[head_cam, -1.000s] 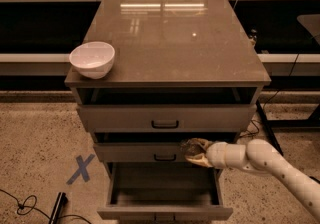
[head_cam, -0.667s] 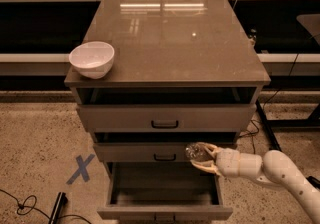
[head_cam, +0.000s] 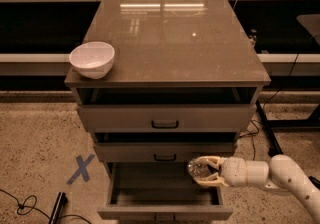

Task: Place water bottle into bottom drawer

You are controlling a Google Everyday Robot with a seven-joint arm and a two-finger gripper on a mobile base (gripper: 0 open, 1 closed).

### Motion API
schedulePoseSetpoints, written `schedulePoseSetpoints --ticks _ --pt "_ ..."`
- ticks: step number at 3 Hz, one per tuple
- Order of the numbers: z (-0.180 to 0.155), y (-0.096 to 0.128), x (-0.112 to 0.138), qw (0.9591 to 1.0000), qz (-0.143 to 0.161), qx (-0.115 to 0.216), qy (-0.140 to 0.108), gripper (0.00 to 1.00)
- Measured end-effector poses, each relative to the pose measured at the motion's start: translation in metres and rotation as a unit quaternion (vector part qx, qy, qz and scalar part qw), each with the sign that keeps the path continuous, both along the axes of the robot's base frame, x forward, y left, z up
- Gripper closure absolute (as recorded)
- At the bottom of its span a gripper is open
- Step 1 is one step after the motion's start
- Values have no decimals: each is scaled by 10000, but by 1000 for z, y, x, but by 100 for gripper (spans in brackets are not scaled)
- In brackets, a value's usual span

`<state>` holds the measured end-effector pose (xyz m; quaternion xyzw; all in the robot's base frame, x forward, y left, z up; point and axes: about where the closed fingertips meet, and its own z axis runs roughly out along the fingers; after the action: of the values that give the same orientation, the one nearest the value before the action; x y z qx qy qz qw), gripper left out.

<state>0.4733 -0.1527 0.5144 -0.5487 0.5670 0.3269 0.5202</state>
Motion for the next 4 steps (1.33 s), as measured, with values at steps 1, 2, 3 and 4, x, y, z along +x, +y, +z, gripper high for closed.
schedulePoseSetpoints --ticks 1,2,3,4 --pt "-26 10 0 9982 92 -362 465 100" --pt "-61 24 9 9928 -53 -916 765 100" --pt "-64 23 20 9926 -268 -942 714 100" --pt "-80 36 18 9907 -74 -1080 821 100"
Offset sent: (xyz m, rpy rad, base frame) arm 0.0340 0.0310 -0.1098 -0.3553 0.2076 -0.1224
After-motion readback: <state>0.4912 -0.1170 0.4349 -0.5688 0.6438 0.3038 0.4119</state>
